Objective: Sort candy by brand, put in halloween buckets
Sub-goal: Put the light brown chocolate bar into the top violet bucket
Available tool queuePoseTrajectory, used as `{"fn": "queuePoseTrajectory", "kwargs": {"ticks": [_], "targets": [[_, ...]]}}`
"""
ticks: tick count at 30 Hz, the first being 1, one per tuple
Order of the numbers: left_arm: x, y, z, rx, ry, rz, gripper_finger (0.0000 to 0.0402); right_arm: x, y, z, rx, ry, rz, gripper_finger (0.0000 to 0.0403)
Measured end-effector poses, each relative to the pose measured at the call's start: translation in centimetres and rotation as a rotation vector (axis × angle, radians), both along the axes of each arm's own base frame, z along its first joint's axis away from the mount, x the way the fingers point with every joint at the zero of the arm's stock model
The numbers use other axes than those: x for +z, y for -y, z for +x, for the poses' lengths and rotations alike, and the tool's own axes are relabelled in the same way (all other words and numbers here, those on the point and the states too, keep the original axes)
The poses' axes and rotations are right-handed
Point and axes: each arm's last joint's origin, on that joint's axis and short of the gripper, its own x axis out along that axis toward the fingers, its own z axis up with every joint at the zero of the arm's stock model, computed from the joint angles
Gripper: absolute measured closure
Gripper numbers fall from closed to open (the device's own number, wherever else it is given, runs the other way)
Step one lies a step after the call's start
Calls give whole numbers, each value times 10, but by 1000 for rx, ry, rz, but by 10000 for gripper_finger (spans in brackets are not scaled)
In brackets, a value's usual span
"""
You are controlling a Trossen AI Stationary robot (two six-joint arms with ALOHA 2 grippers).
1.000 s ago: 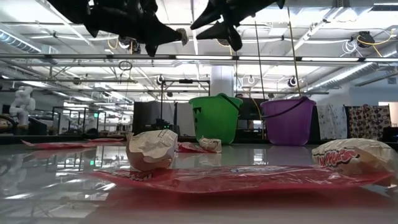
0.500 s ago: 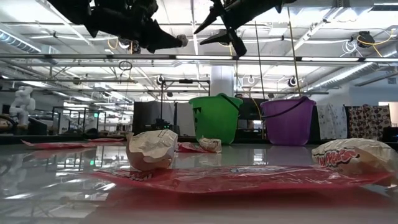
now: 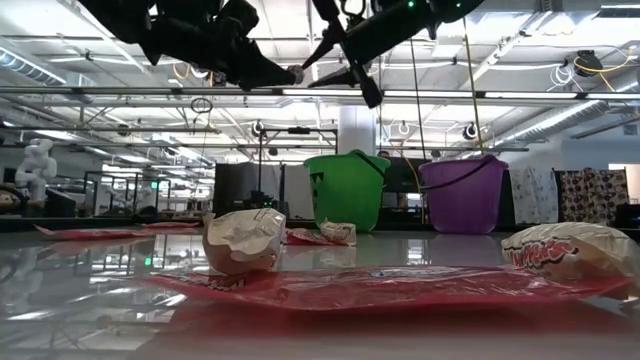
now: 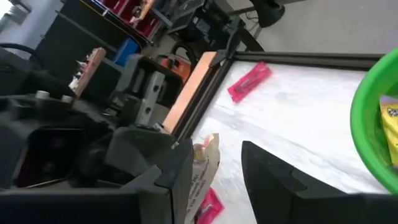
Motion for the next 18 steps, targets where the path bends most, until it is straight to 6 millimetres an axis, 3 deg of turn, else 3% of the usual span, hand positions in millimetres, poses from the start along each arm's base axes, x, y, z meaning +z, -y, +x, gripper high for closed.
{"fn": "queuePoseTrajectory", "kwargs": {"ticks": [10, 18], "targets": [[-1, 0, 0, 0, -6, -3, 400, -2, 1, 3, 13, 2, -36, 281], [-1, 0, 0, 6, -11, -5, 400, 0, 0, 4, 41, 24, -42, 374]]}}
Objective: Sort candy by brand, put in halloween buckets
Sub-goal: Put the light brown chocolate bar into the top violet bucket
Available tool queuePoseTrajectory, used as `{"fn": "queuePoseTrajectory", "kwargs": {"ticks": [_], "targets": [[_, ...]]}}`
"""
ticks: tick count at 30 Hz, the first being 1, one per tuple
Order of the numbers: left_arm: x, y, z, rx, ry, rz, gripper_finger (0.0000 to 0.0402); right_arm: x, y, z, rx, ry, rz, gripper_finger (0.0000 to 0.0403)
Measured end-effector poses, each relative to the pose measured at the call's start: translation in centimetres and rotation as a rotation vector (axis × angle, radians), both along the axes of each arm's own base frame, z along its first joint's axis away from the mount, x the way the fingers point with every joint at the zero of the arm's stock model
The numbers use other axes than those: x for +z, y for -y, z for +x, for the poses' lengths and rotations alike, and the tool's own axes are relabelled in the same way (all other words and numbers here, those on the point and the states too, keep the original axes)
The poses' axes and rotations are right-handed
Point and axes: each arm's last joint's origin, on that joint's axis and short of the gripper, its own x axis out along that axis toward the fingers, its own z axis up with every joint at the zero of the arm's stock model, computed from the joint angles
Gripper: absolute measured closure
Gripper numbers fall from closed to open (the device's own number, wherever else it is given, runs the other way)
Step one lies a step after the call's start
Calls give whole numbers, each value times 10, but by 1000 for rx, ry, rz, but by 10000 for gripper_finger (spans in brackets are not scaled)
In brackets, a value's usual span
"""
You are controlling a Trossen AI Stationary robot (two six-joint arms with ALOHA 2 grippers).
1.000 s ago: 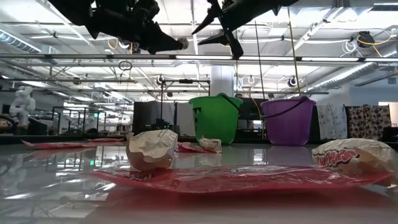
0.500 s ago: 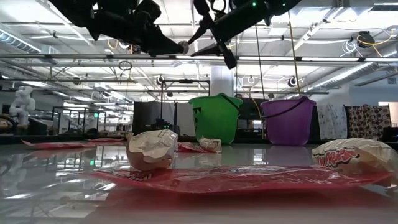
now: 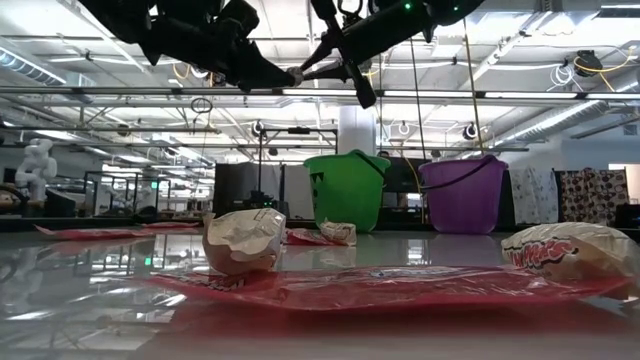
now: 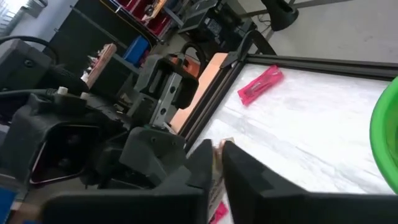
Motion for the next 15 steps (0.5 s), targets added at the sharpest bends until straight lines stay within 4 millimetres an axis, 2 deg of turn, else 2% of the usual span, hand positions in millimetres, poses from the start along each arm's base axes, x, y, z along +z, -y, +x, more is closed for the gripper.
{"fn": "queuePoseTrajectory", "kwargs": {"ticks": [2, 9, 12, 15], "targets": [[0, 0, 0, 1, 0, 0, 400, 0, 0, 0, 0, 0, -1, 395], [0, 0, 0, 21, 6, -73, 391, 0, 0, 0, 14, -10, -40, 401], [0, 0, 0, 28, 8, -99, 362, 3, -1, -2, 21, -13, -57, 402], [0, 0, 0, 28, 8, -99, 317, 8, -1, -6, 25, -18, -79, 402]]}}
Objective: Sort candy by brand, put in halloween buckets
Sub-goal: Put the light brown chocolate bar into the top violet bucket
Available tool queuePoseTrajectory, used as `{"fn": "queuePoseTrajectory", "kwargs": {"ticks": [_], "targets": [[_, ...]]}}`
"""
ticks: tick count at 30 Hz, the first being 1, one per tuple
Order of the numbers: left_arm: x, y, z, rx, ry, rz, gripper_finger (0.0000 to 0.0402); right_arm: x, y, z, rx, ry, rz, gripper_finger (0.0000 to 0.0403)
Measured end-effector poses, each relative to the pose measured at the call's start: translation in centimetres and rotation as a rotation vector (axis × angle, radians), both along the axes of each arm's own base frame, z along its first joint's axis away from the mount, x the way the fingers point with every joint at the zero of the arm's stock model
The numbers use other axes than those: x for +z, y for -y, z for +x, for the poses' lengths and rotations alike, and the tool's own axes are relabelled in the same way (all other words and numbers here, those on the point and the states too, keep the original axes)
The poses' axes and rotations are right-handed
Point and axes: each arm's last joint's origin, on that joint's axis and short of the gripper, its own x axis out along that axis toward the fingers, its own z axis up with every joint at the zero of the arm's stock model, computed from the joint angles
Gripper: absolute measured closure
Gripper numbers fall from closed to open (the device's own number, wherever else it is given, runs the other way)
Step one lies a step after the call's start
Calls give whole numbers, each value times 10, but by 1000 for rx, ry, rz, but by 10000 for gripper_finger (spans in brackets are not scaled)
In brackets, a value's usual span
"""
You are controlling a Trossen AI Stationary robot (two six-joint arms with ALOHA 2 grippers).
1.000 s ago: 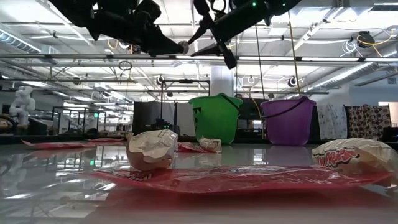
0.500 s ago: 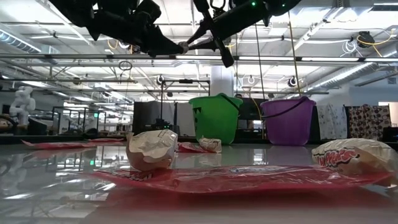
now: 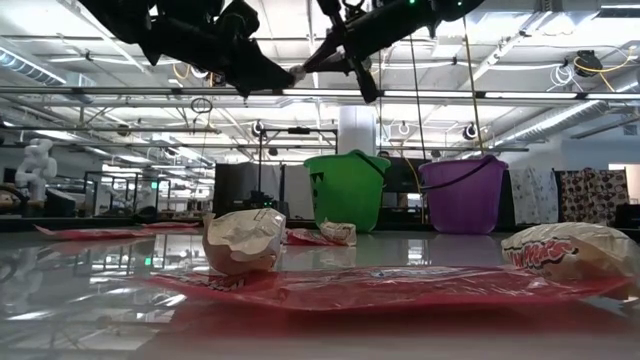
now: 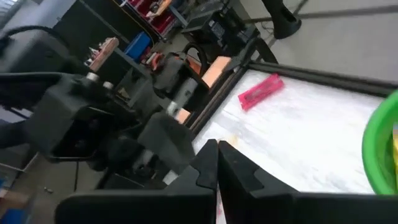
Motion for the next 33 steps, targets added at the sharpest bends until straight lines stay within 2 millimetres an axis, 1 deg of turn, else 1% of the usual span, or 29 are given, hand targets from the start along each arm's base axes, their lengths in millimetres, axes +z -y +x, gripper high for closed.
{"fn": "queuePoseTrajectory", "kwargs": {"ticks": [4, 6, 8, 11, 15, 18, 21, 25, 29, 33], "targets": [[0, 0, 0, 6, -6, -3, 252, 6, 4, -12, 0, -52, -42, 402], [-1, -2, -4, 51, -33, -33, 227, 12, 9, -26, -11, -110, -61, 403], [-1, -5, -8, 116, -44, -103, 210, 18, 15, -44, -42, -180, -65, 403], [-7, -16, -20, 198, -125, -193, 201, 26, 24, -80, -153, -338, -75, 403], [-18, -35, -37, 296, -236, -259, 199, 30, 36, -130, -380, -582, -99, 403], [-20, -44, -45, 321, -243, -307, 199, 28, 52, -153, -500, -702, -98, 403], [-17, -49, -47, 290, -192, -351, 198, 22, 71, -162, -513, -768, -86, 403], [-13, -52, -46, 287, -139, -374, 198, 3, 91, -166, -506, -906, -59, 402], [-12, -52, -46, 294, -134, -399, 198, -10, 102, -172, -506, -1004, 0, 403], [-16, -50, -47, 299, -168, -424, 198, -17, 108, -171, -479, -1055, -2, 396]]}}
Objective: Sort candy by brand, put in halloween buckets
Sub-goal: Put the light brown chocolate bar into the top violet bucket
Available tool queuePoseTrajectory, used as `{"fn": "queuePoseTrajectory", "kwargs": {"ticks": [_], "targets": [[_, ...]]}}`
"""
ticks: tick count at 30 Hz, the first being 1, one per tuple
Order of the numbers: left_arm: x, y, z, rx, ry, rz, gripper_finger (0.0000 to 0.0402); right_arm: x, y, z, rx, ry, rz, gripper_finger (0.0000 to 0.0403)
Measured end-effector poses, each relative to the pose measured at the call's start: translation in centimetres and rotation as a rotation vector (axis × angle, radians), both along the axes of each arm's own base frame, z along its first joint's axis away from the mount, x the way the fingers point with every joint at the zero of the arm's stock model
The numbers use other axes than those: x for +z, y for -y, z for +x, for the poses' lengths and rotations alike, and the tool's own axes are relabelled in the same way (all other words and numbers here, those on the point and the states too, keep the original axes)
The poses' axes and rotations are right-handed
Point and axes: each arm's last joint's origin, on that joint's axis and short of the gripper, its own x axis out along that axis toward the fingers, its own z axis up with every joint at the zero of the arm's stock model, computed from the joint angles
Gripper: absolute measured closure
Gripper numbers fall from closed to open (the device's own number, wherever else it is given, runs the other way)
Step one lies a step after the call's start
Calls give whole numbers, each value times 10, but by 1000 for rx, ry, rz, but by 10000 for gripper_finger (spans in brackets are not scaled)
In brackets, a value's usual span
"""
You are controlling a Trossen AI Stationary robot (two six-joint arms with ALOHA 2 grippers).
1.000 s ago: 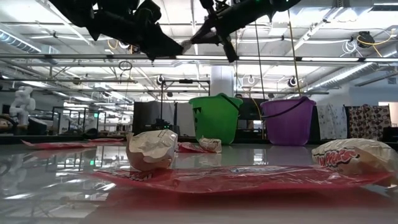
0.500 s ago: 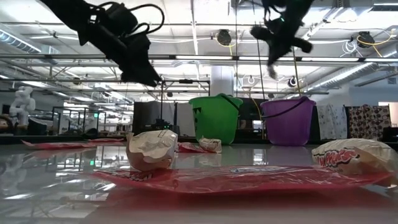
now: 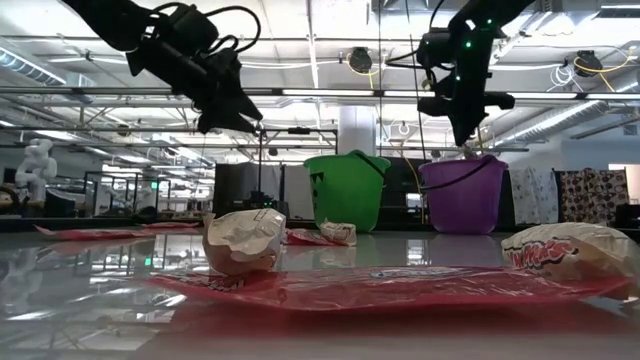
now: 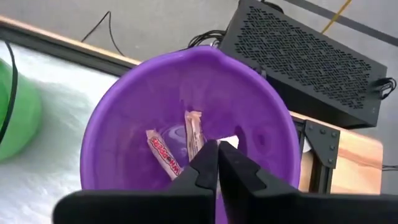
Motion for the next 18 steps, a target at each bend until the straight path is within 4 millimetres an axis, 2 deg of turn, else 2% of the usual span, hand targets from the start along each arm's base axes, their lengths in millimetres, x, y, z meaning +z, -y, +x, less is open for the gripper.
{"fn": "queuePoseTrajectory", "kwargs": {"ticks": [12, 18], "targets": [[-5, 5, -1, -13, -52, -38, 198, 0, 1, 1, 47, -13, 5, 354], [-4, 4, 0, -13, -43, -29, 198, 1, -11, 16, 223, 185, 157, 346]]}}
